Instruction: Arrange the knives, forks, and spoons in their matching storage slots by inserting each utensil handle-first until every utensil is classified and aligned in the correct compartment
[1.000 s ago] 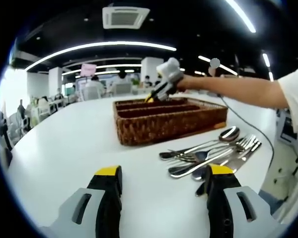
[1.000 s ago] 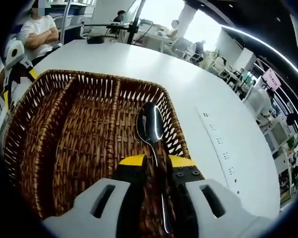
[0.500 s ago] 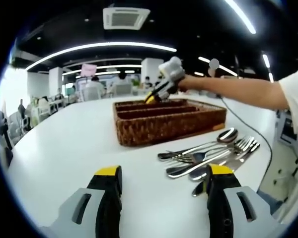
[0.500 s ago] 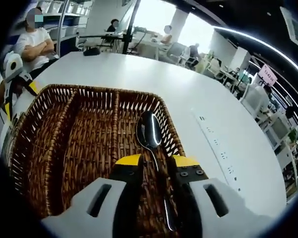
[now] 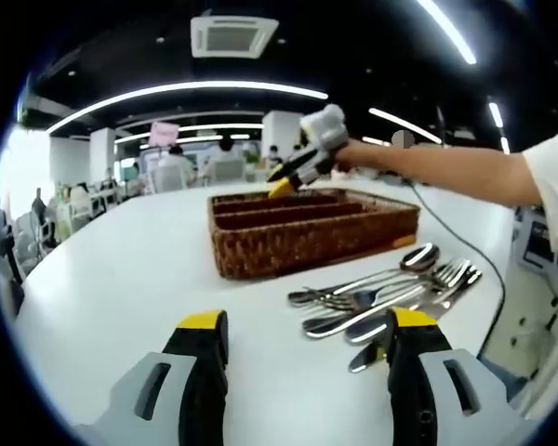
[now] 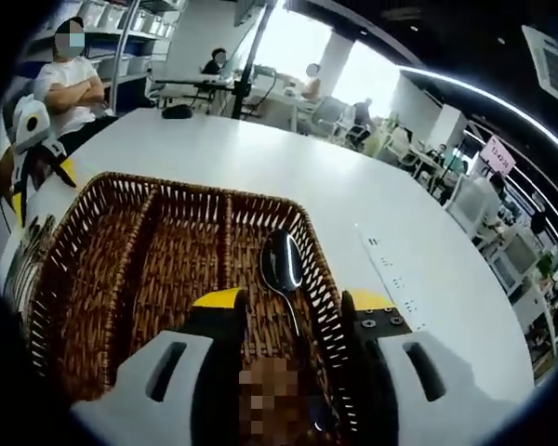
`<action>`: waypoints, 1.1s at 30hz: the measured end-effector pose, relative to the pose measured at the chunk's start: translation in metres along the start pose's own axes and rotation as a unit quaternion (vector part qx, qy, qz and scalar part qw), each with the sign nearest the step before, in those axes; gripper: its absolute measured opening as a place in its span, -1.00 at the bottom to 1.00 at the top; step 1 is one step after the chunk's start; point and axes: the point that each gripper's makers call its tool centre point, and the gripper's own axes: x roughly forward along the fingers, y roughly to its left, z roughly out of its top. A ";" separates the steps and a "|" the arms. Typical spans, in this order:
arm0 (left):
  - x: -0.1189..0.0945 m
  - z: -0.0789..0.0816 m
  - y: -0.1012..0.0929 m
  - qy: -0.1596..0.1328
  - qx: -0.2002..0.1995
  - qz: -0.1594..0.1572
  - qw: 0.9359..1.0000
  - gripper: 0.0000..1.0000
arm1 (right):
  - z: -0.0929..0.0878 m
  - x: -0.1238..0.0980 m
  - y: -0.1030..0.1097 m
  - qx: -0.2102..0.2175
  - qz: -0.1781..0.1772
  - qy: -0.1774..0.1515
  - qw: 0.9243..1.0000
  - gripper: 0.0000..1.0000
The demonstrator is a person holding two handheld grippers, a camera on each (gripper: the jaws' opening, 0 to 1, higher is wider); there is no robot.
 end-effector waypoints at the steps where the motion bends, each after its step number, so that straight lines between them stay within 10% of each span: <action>1: -0.001 0.001 -0.001 -0.001 0.000 -0.001 1.000 0.38 | 0.002 0.000 -0.001 0.001 0.001 -0.006 1.000 -0.09; 33: -0.015 0.012 -0.020 -0.021 -0.001 -0.010 1.000 0.40 | 0.009 -0.035 0.022 0.001 -0.028 -0.042 0.999 0.98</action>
